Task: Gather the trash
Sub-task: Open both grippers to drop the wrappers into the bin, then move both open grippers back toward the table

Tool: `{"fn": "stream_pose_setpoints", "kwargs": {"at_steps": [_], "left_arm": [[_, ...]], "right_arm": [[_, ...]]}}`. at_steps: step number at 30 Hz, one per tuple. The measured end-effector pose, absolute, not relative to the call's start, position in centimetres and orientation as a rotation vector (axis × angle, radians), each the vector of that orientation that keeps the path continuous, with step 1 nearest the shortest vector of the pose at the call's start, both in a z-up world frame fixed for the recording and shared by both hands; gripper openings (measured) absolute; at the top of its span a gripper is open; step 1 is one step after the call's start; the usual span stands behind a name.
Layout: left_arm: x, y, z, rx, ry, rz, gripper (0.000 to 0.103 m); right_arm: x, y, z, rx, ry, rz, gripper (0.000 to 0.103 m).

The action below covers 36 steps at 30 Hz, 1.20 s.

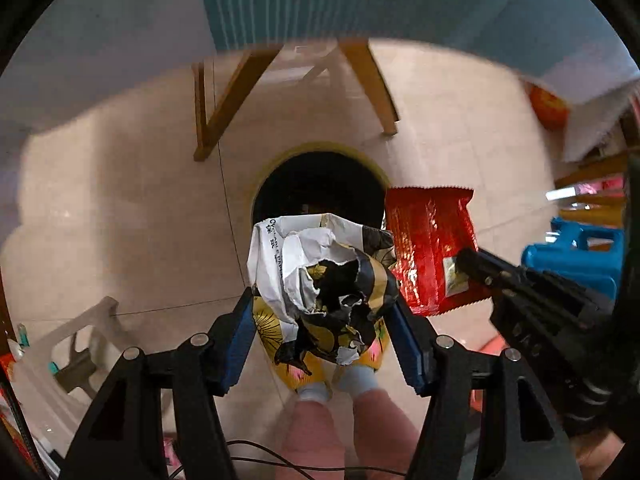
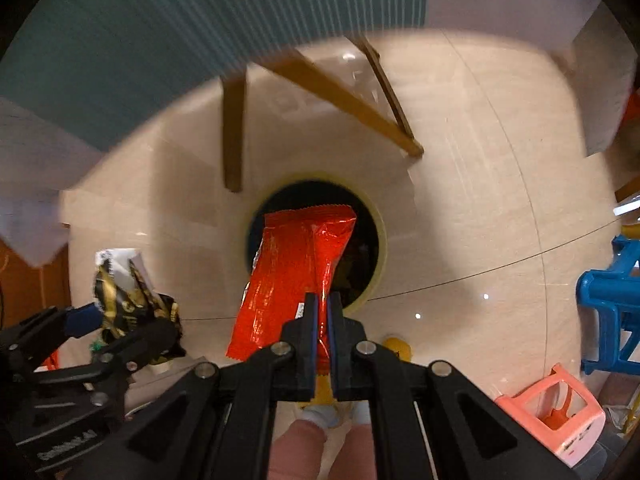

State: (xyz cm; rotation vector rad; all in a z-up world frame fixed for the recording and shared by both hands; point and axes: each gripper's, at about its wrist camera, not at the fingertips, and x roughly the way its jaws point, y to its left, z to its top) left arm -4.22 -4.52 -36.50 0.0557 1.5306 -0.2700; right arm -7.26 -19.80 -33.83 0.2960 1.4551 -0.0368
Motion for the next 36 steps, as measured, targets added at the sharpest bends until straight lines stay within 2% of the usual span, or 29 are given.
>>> {"fn": "stream_pose_setpoints", "kwargs": {"at_steps": [5, 10, 14, 15, 17, 18, 19, 27, 36], "left_arm": [[-2.3, -5.1, -43.5, 0.064, 1.544, -0.234, 0.062], [-1.0, -6.0, -48.1, 0.091, 1.534, -0.231, 0.064], [-0.5, -6.2, -50.2, 0.127, 1.545, -0.229, 0.074], [-0.4, -6.2, -50.3, 0.128, 1.540, -0.224, 0.079], [0.0, -5.5, -50.4, 0.125, 1.519, -0.205, 0.097], [0.1, -5.4, -50.3, 0.120, 1.512, -0.200, 0.099], [0.1, -5.4, -50.2, 0.115, 1.509, -0.197, 0.099], [0.6, -4.1, -49.4, 0.087, 1.481, -0.140, 0.100], [-0.4, -3.2, -45.9, 0.070, 1.465, -0.106, 0.100]], "right_arm": [[-6.2, -19.9, -41.6, 0.312, 1.483, -0.047, 0.004], [-5.5, -19.7, -47.6, 0.325, 1.492, -0.043, 0.007], [-5.2, -19.8, -50.7, 0.381, 1.511, -0.046, 0.009], [-5.3, -19.8, -51.1, 0.386, 1.518, -0.051, 0.014], [-5.4, -19.9, -51.6, 0.392, 1.521, -0.060, 0.032], [-5.4, -20.0, -51.6, 0.398, 1.515, -0.059, 0.045], [-5.6, -20.0, -51.6, 0.408, 1.508, -0.053, 0.052], [-5.1, -20.2, -50.9, 0.386, 1.505, -0.028, 0.052], [-3.8, -20.4, -47.9, 0.363, 1.481, -0.027, 0.052]]}}
